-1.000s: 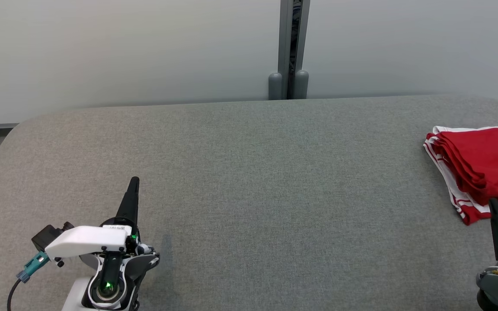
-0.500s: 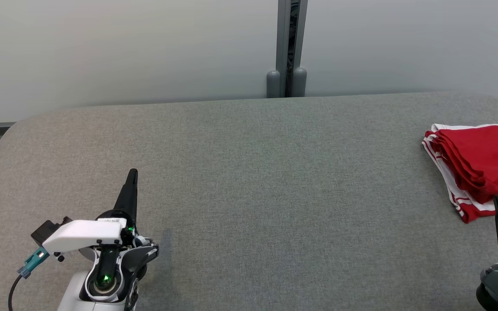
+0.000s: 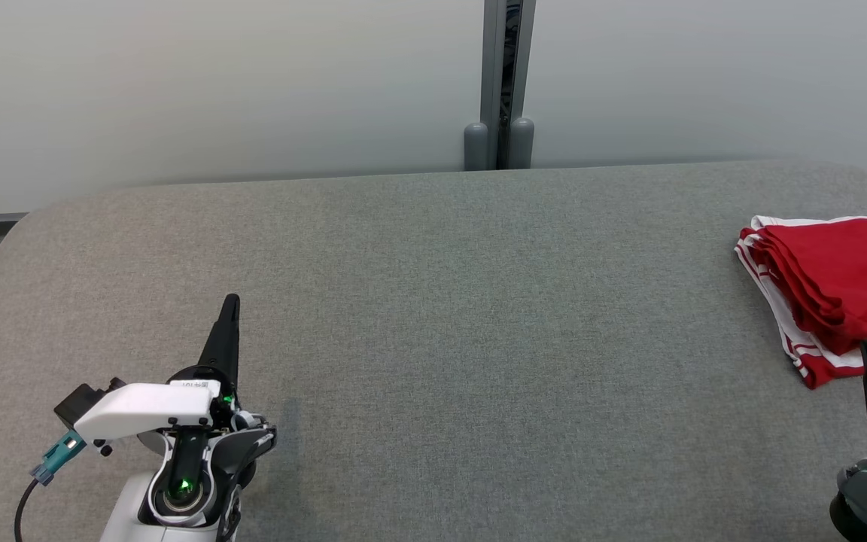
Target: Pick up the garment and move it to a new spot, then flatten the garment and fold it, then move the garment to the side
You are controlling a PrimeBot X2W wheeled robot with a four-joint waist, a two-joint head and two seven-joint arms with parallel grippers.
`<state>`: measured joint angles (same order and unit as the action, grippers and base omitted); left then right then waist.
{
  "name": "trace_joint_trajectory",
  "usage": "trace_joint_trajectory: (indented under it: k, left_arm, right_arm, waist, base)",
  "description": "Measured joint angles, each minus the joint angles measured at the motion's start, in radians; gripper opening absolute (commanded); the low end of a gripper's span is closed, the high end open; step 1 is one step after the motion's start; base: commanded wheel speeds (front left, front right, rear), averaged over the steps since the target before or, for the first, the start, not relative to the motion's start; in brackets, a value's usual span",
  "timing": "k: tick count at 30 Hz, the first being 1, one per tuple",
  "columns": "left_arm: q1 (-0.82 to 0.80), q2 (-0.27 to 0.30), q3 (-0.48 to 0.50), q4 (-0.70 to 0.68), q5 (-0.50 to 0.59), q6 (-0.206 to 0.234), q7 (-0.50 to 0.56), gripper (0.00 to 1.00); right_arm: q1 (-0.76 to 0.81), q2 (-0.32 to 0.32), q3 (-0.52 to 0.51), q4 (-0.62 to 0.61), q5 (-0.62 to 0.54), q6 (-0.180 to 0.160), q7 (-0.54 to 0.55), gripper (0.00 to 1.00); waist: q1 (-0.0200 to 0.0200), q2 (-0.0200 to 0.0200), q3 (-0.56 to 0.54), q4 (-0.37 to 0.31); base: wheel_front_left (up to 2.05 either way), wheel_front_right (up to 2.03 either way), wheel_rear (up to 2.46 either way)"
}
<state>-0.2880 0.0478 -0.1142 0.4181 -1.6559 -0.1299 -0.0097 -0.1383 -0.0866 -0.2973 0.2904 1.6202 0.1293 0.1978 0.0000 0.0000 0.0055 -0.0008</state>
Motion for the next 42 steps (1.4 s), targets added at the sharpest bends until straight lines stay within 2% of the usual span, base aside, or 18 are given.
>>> trace_joint_trajectory:
  k: [42]
  left_arm:
    - [0.0, 0.0, 0.0, 0.0, 0.0, 0.0, -0.001, 0.0]
  right_arm:
    - [-0.002, 0.01, -0.014, 0.0, -0.009, 0.0, 0.011, 0.0]
  waist:
    - [0.0, 0.0, 0.0, 0.0]
  base:
    - [0.0, 0.0, 0.0]
